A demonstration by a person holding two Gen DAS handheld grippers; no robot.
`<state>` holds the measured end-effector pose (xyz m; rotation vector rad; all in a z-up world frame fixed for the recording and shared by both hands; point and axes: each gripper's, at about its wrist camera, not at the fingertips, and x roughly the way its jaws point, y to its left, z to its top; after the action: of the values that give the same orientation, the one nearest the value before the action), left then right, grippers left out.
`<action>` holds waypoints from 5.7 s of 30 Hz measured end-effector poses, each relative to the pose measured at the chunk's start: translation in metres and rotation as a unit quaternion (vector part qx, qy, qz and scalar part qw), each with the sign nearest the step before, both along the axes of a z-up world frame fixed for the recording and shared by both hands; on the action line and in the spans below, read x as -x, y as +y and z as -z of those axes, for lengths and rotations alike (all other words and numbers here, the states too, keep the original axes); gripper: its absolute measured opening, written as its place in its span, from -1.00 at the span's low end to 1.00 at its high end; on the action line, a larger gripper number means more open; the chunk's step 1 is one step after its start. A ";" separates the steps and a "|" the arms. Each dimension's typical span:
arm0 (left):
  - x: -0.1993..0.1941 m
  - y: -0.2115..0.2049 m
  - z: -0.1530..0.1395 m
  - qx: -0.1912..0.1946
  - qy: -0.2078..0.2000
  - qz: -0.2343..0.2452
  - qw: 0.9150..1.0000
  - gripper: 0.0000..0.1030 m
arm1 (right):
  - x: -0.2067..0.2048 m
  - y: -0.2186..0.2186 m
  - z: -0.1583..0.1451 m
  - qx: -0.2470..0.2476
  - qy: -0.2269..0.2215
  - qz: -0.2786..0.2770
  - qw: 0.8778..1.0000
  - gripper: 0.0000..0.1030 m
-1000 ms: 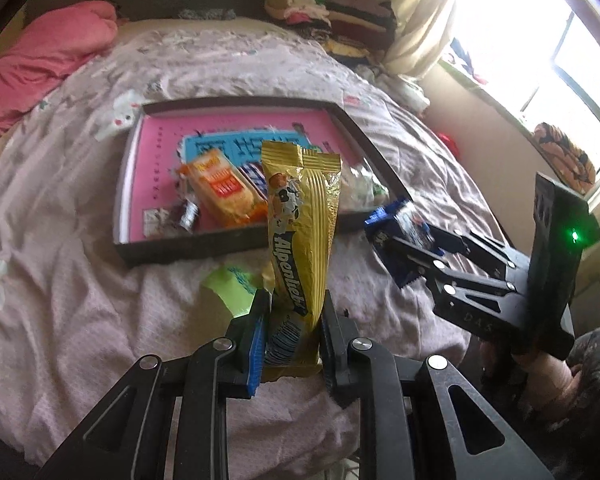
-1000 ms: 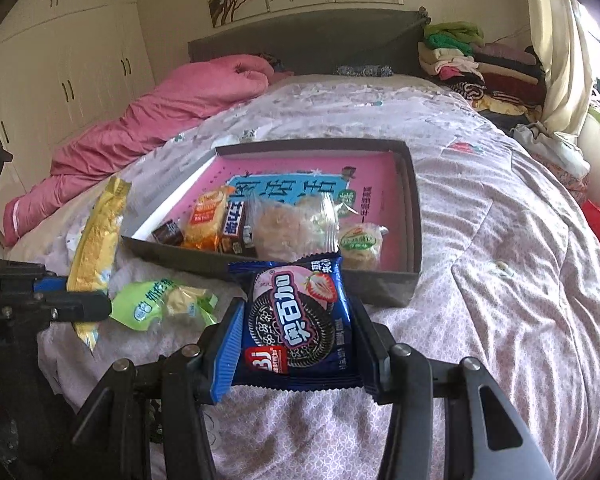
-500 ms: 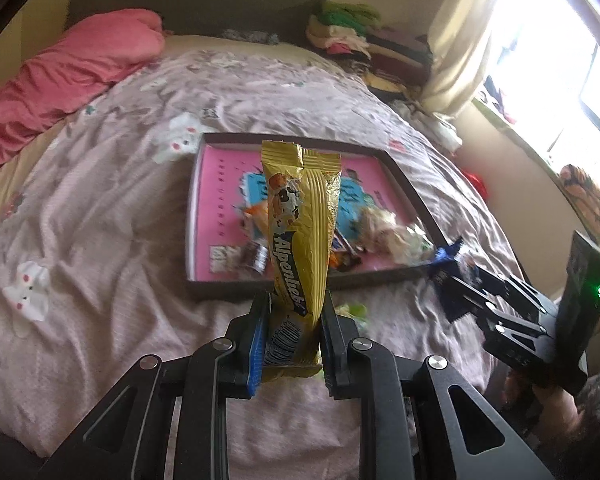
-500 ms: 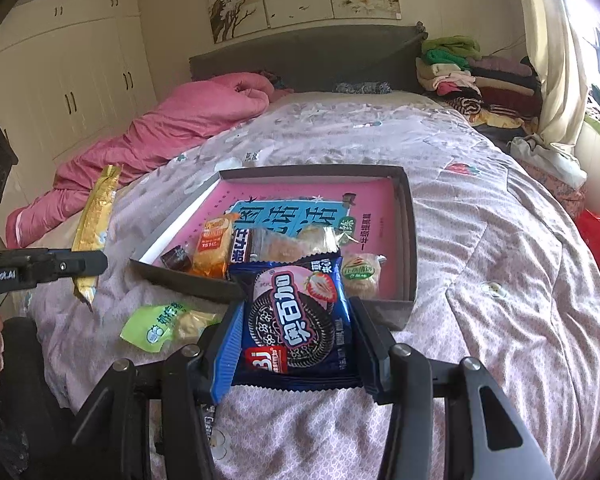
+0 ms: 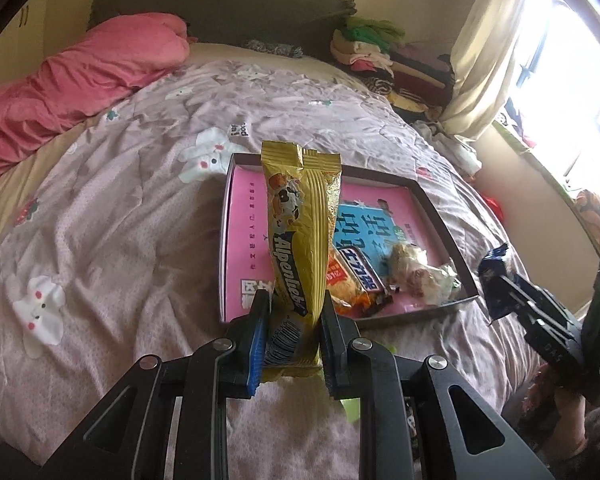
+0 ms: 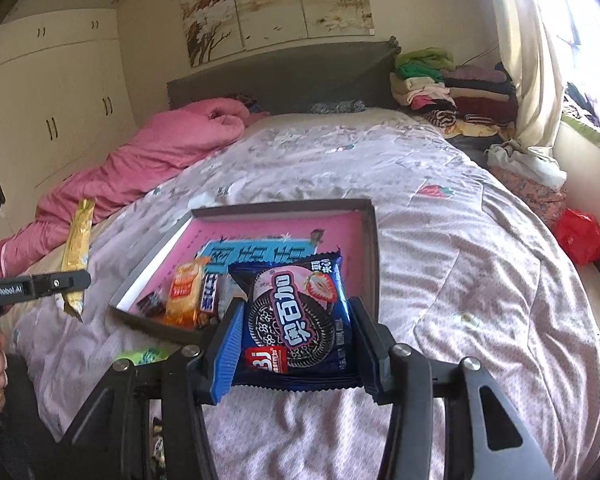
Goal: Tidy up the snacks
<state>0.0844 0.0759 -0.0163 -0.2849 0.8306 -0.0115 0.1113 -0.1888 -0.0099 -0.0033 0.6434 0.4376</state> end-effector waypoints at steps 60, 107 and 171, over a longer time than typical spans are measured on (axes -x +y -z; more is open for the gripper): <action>-0.065 -0.018 0.047 0.017 0.050 0.014 0.998 -0.54 | -0.079 0.010 0.034 0.008 0.058 0.065 0.996 -0.02; -0.067 -0.014 0.050 0.012 0.050 0.008 0.999 -0.54 | -0.108 0.029 0.045 -0.019 0.122 0.082 0.989 -0.02; -0.079 -0.016 0.052 0.016 0.059 0.001 0.998 -0.33 | -0.102 0.013 0.033 -0.027 0.112 0.073 0.991 0.02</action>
<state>0.1633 0.0601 -0.0688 -0.3171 0.9483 -0.0098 0.2137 -0.1763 -0.0430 0.1454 0.8457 0.3159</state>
